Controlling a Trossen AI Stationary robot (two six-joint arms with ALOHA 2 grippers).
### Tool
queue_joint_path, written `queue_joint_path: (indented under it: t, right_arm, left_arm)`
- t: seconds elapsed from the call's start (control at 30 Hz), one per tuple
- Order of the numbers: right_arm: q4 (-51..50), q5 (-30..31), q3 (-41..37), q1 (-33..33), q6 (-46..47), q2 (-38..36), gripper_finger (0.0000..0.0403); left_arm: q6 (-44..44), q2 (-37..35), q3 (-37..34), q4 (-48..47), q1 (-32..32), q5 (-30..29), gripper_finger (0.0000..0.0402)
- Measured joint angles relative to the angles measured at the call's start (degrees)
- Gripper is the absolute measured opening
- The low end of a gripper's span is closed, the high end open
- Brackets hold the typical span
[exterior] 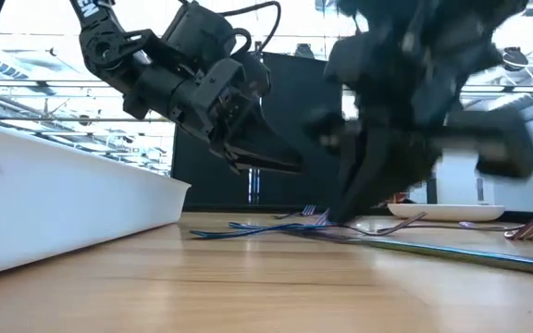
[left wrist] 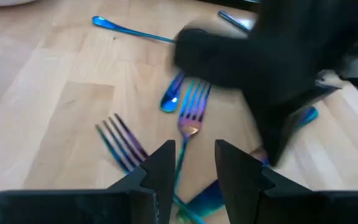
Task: Sort silverware
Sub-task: Put the bottom left iridescent knife into the cutlery tray
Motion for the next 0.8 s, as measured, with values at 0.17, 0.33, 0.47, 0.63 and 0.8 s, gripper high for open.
queue_joint_path:
  t: [0.17,0.33,0.47,0.63,0.8]
  right_arm:
    - [-5.5,0.2,0.4,0.6,3.7,-7.7,0.0]
    - [-7.6,0.0,-0.6,5.3,14.0,-11.7,0.0]
    - [-2.6,0.3,-5.7,10.0,23.8,-10.6,0.0]
    - [6.7,2.8,-9.3,14.1,33.5,-9.6,0.0]
    - [6.7,3.8,-9.4,16.6,37.3,-7.4,0.0]
  left_arm:
    - [-0.3,0.0,0.2,0.2,1.5,2.7,0.0113]
    - [1.0,0.2,2.6,0.9,-1.1,4.8,0.0113]
    - [3.4,1.2,5.9,-1.2,-4.5,3.8,0.0113]
    - [4.6,6.0,11.4,-7.6,-5.9,2.0,0.0113]
    - [4.2,13.5,16.3,-10.1,-6.0,2.7,0.0113]
